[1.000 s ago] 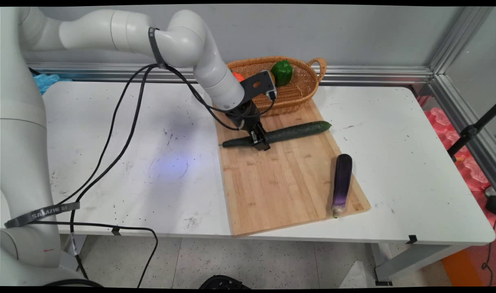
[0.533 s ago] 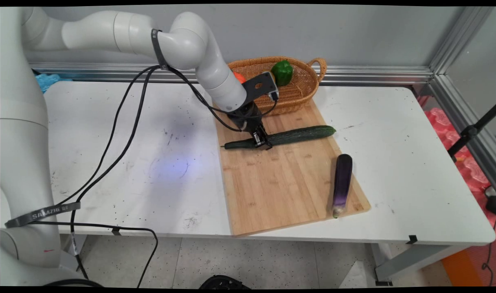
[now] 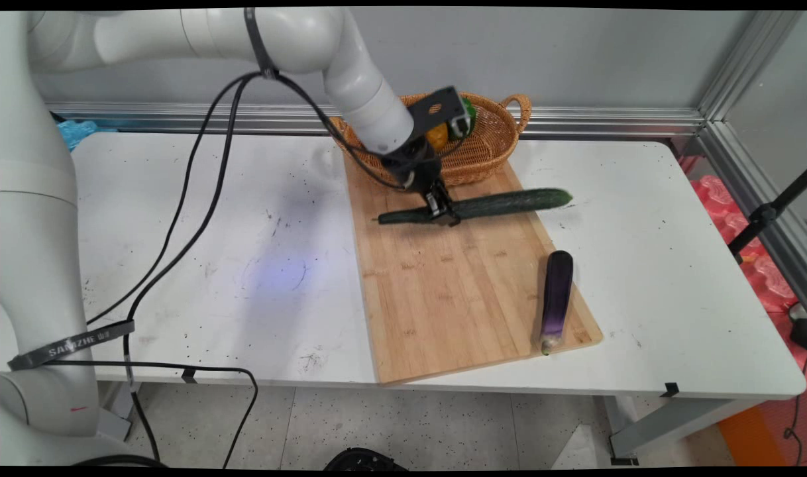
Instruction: Place the picked object in the vegetable basket
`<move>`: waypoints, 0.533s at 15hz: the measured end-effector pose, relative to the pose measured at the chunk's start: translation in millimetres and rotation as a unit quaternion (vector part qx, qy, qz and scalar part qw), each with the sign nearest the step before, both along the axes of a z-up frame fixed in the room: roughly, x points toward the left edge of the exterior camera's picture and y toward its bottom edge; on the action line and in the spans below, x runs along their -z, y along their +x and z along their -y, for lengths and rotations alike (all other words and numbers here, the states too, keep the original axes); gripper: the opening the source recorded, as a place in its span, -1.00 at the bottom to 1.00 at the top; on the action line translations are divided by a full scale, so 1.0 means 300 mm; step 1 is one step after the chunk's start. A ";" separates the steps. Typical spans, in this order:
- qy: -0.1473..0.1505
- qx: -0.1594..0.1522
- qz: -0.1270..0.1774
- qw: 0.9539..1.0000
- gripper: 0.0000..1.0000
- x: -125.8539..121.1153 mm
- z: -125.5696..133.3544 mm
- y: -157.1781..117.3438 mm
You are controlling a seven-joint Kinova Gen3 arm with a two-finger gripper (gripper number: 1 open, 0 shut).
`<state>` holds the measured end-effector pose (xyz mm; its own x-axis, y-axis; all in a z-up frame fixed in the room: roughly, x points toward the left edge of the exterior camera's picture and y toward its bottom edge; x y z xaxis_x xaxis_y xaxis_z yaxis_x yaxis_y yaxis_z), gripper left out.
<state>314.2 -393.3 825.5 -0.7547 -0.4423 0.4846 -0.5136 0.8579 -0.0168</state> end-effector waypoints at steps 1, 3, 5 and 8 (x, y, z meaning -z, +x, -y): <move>-0.006 0.005 -0.001 1.000 -1.00 -0.026 0.019 0.001; -0.021 0.012 0.000 1.000 -1.00 -0.069 0.061 0.010; -0.033 0.016 0.001 0.999 -1.00 -0.102 0.102 0.019; -0.053 0.019 0.003 0.998 -1.00 -0.143 0.165 0.037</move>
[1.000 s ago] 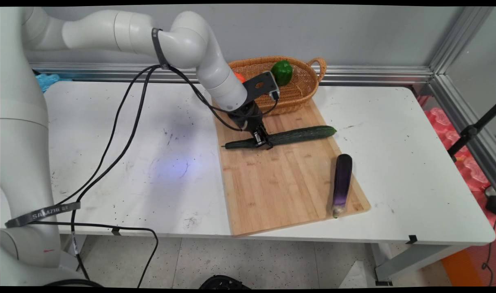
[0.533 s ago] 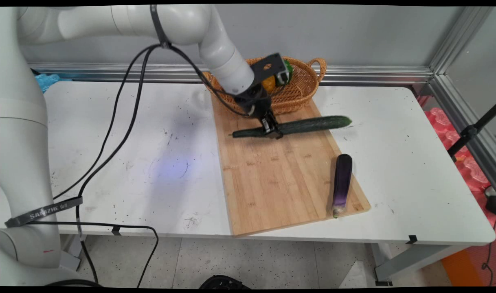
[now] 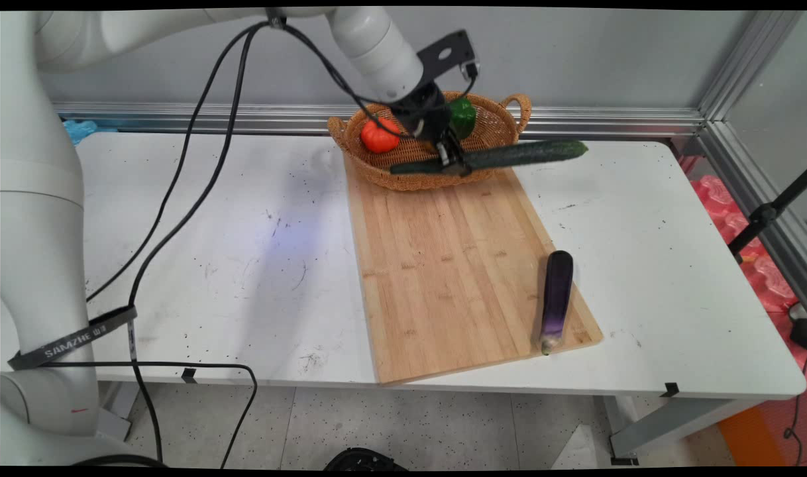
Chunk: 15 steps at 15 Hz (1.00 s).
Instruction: Place the picked object in the vegetable basket
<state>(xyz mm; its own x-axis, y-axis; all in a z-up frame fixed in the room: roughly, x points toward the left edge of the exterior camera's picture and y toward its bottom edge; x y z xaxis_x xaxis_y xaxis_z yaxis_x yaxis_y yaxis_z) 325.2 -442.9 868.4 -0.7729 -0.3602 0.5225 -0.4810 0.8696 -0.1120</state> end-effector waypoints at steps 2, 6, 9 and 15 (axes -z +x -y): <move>-0.014 0.001 0.003 1.000 -1.00 -0.023 0.047 0.015; -0.029 0.004 0.011 0.999 -1.00 -0.035 0.111 0.052; -0.034 0.005 0.017 0.999 -1.00 -0.024 0.142 0.078; -0.036 0.001 0.020 0.999 -1.00 0.010 0.180 0.118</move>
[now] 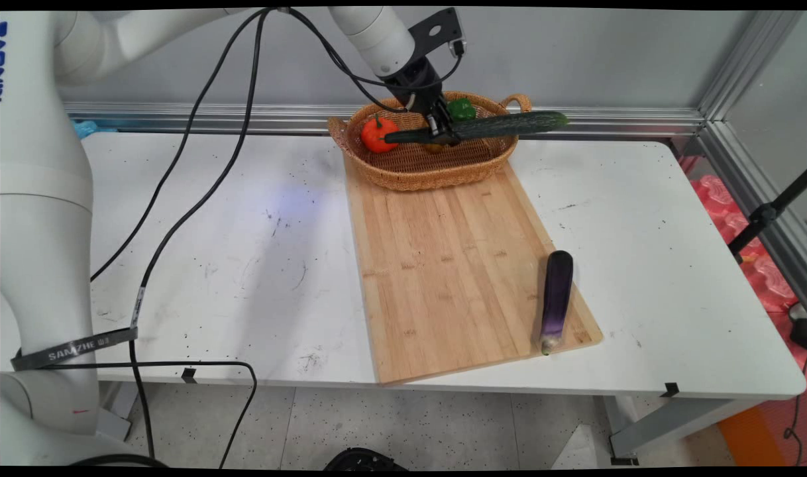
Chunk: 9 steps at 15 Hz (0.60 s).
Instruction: Place the picked object in the vegetable basket
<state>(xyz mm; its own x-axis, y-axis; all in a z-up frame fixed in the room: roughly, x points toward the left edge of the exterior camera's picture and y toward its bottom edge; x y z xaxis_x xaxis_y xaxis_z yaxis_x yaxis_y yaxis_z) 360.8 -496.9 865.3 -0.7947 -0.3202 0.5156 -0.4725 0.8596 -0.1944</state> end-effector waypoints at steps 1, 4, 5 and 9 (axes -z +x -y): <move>0.000 -0.002 -0.001 1.000 -1.00 0.006 0.006 0.006; 0.001 -0.011 -0.005 1.000 -1.00 0.027 0.018 0.022; 0.003 -0.014 -0.007 1.000 -1.00 0.037 0.022 0.028; 0.007 -0.018 -0.012 1.000 -1.00 0.062 0.025 0.037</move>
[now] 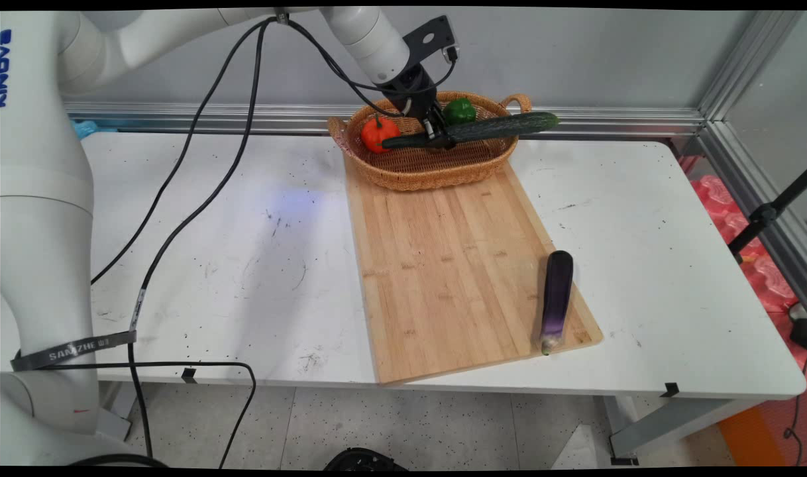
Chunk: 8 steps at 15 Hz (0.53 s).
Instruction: Place the picked object in the vegetable basket
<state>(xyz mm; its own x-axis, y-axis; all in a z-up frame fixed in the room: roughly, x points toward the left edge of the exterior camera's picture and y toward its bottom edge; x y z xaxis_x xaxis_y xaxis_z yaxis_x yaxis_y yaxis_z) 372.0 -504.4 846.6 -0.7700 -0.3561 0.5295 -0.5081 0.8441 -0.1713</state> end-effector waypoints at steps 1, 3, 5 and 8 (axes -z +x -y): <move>0.001 -0.002 -0.001 1.000 -1.00 0.007 0.001 0.002; 0.002 -0.004 -0.004 1.000 -1.00 0.019 0.003 0.005; 0.003 -0.008 -0.008 1.000 -1.00 0.034 0.005 0.008; 0.004 -0.013 -0.011 1.000 -1.00 0.049 0.008 0.011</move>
<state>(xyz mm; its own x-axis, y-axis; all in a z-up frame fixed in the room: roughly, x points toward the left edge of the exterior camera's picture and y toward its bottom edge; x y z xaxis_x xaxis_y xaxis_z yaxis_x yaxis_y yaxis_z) 375.4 -506.8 831.9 -0.7487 -0.3797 0.5434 -0.5329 0.8323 -0.1527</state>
